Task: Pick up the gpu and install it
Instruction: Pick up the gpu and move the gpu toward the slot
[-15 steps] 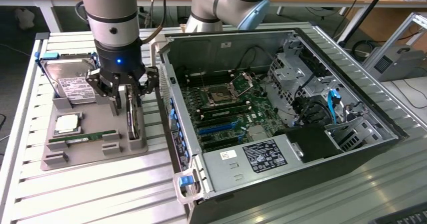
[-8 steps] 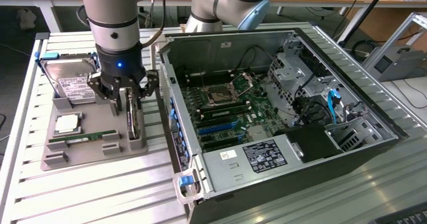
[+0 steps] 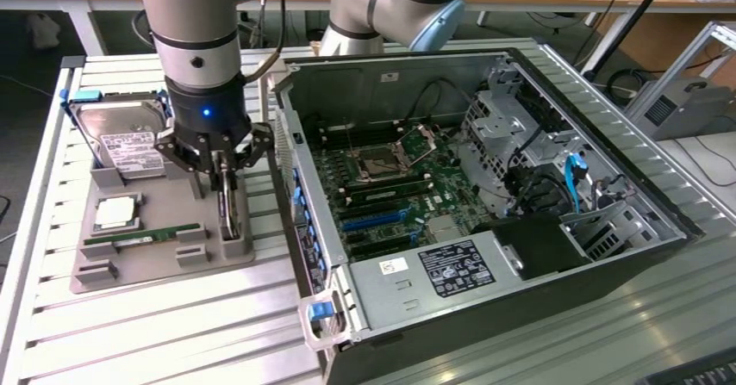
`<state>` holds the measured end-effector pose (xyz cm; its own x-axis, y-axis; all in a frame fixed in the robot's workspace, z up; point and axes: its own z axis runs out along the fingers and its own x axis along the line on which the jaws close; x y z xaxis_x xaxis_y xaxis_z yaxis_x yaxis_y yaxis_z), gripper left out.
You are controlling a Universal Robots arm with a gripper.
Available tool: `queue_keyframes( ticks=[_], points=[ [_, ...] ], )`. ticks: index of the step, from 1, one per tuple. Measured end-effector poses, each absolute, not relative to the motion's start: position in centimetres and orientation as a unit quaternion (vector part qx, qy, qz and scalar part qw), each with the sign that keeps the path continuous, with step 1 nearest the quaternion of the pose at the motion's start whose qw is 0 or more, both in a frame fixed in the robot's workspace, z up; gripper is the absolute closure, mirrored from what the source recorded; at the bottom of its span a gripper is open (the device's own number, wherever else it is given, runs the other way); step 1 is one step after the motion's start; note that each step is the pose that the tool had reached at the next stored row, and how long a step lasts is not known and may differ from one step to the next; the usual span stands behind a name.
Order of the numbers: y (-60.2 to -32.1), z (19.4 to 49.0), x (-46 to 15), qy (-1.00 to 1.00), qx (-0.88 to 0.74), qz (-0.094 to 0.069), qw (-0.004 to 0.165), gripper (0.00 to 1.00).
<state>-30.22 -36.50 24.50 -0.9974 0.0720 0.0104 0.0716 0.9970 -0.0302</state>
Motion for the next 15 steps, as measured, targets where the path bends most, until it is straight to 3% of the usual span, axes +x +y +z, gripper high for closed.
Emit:
queue_keyframes(
  ticks=[2,3,15],
  points=[
    [-36.5,24.5,-30.22,-0.999,-0.036,0.015,0.006,0.72],
    [-36.5,24.5,-30.22,-0.999,-0.036,0.015,0.006,0.73],
    [-36.5,24.5,-30.22,-0.999,-0.036,0.015,0.006,0.73]
  ],
)
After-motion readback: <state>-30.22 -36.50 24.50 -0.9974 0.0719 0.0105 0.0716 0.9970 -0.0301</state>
